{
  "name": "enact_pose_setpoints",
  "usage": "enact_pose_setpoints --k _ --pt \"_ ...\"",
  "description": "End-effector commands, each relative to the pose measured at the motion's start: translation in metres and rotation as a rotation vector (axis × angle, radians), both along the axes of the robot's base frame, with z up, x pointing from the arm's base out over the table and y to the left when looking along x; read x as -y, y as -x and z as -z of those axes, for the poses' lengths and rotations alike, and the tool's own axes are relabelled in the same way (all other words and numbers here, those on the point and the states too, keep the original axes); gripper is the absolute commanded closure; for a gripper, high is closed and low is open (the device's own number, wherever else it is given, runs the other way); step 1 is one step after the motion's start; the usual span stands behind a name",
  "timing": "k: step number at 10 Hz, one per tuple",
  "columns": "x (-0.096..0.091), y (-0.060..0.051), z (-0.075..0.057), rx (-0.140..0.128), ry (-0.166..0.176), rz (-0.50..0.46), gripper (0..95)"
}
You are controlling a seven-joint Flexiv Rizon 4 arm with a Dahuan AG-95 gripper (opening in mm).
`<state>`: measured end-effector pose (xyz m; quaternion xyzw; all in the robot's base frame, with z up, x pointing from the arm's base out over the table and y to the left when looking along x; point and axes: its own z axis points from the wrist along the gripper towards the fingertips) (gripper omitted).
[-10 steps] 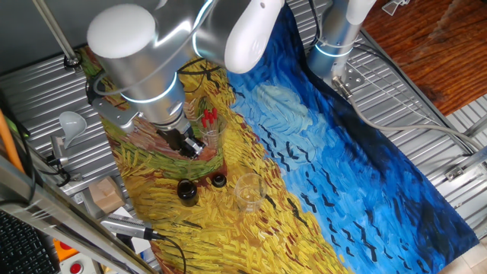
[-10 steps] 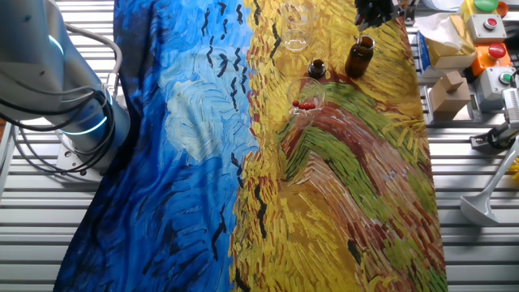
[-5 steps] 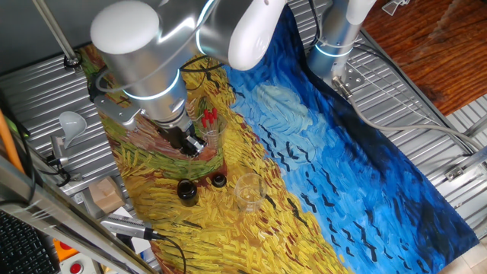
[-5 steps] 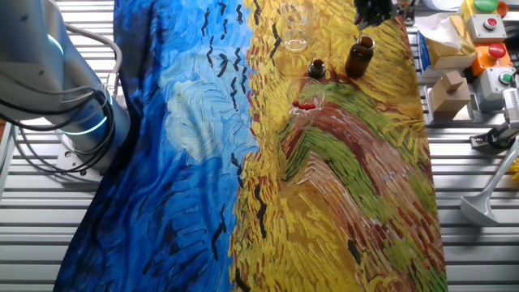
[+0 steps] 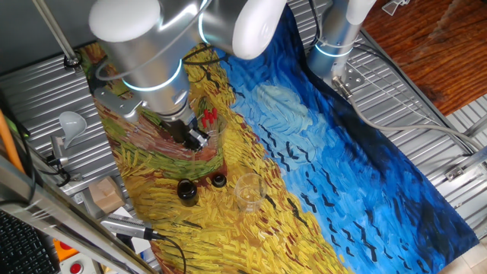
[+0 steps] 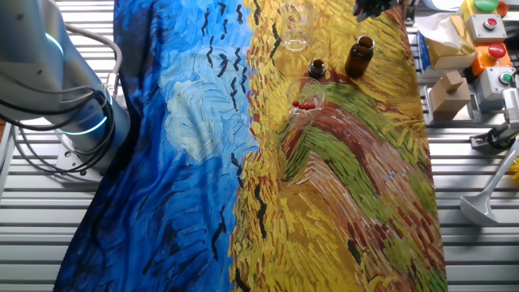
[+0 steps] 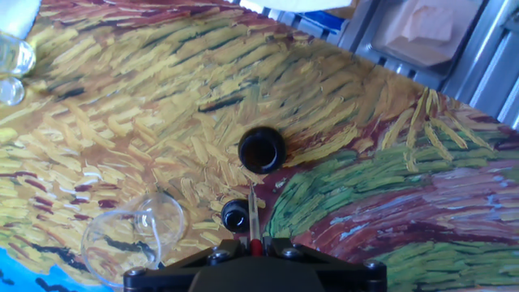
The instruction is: Transfer liquid using a dropper
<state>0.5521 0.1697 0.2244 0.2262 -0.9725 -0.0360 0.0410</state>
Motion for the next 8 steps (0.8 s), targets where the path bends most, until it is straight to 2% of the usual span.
enact_pose_setpoints --k 1,4,8 --pt "0.0044 0.0071 0.0041 0.008 0.003 0.005 95.0" --pt "0.0044 0.0071 0.0041 0.011 -0.018 -0.043 95.0" --pt "0.0044 0.0071 0.0041 0.017 -0.016 -0.096 95.0"
